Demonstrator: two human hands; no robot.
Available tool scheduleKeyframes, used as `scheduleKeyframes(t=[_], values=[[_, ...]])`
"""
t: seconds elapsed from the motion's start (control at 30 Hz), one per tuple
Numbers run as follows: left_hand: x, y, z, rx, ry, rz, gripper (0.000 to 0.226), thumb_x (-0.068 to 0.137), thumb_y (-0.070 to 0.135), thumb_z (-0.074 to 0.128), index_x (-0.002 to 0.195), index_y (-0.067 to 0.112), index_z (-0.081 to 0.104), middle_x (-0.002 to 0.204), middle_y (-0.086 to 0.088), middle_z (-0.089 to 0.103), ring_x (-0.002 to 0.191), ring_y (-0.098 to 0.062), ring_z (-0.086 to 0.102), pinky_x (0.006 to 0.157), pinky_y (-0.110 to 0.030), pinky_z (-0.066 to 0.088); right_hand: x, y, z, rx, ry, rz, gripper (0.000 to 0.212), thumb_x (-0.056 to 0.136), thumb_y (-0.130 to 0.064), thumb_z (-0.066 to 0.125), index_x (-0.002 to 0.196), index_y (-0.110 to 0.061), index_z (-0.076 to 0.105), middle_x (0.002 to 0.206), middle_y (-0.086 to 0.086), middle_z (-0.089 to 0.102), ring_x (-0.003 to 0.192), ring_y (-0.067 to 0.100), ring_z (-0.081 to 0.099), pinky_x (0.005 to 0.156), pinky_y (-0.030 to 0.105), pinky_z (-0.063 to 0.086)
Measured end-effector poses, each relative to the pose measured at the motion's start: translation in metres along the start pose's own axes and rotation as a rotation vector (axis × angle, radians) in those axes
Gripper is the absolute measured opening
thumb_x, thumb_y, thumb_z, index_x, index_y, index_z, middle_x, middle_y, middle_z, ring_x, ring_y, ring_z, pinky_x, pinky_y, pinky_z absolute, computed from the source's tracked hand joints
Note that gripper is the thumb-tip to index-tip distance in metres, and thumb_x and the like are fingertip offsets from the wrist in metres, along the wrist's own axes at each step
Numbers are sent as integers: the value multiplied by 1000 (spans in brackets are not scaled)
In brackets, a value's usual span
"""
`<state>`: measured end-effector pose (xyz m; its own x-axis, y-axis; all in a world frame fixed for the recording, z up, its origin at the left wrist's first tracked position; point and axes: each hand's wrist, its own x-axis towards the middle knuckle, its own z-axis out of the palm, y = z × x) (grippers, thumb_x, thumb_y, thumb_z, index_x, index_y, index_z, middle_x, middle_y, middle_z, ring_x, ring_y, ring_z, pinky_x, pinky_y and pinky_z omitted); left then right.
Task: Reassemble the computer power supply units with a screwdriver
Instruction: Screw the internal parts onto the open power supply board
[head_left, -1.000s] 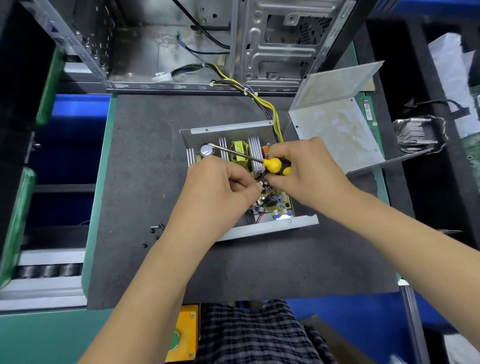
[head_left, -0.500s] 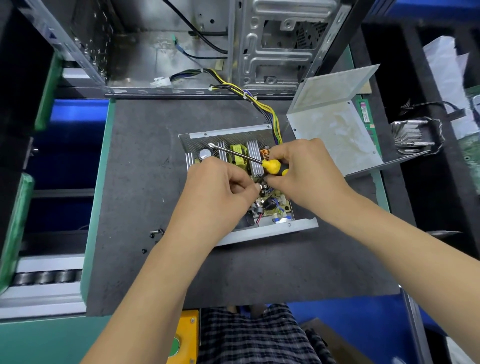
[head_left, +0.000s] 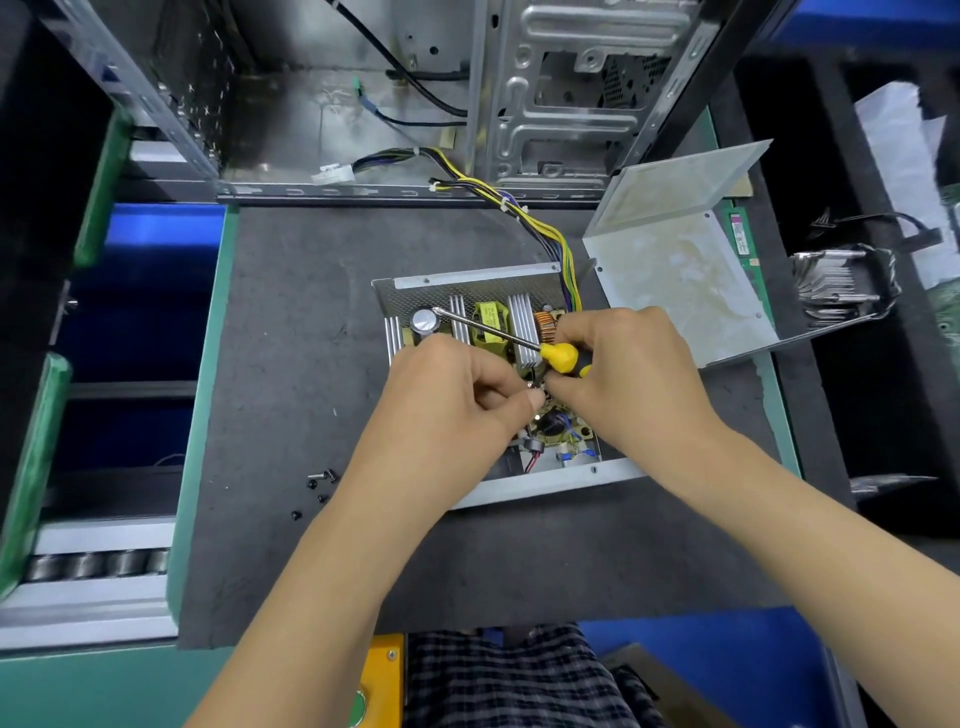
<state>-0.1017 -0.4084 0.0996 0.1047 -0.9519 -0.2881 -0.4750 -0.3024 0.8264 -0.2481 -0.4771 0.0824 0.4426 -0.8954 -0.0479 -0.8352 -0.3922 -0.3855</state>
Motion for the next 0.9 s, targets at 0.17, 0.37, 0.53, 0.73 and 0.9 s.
scheduleKeyframes(t=[0.17, 0.37, 0.53, 0.73, 0.9], values=[[1, 1, 1, -10, 7, 8, 16, 83, 19, 75, 67, 17, 77, 60, -5, 61, 44, -6, 40, 49, -7, 34, 4, 6, -8, -2, -127, -134, 29, 72, -12, 70, 66, -29, 47, 55, -4, 44, 60, 27, 44, 51, 30, 36], [0, 0, 5, -4, -13, 26, 18, 84, 18, 74, 66, 12, 75, 52, -5, 55, 44, -6, 39, 55, -6, 31, 10, 21, -14, 47, -200, -265, 14, 67, -5, 72, 71, -12, 62, 61, 0, 59, 57, 22, 49, 52, 35, 44], [-1, -3, 6, -5, -26, 58, 21, 85, 15, 72, 65, 7, 72, 59, -15, 56, 48, -9, 33, 52, -5, 34, 12, 26, -12, 69, -190, -306, 15, 65, -5, 70, 69, -15, 60, 59, -3, 56, 55, 20, 47, 50, 34, 44], [1, -5, 5, -14, -37, 42, 22, 85, 19, 73, 65, 10, 72, 57, -11, 55, 49, -10, 34, 56, -5, 33, 13, 24, -13, 117, -173, -328, 14, 69, 0, 70, 70, -10, 60, 55, -5, 45, 52, 22, 38, 47, 35, 42], [1, -5, 4, -46, -29, 38, 19, 84, 17, 74, 65, 12, 73, 54, -9, 55, 46, -7, 35, 49, -7, 35, 8, 20, -5, 188, -77, -201, 19, 69, -2, 72, 66, -15, 59, 50, -4, 41, 51, 20, 33, 48, 32, 37]])
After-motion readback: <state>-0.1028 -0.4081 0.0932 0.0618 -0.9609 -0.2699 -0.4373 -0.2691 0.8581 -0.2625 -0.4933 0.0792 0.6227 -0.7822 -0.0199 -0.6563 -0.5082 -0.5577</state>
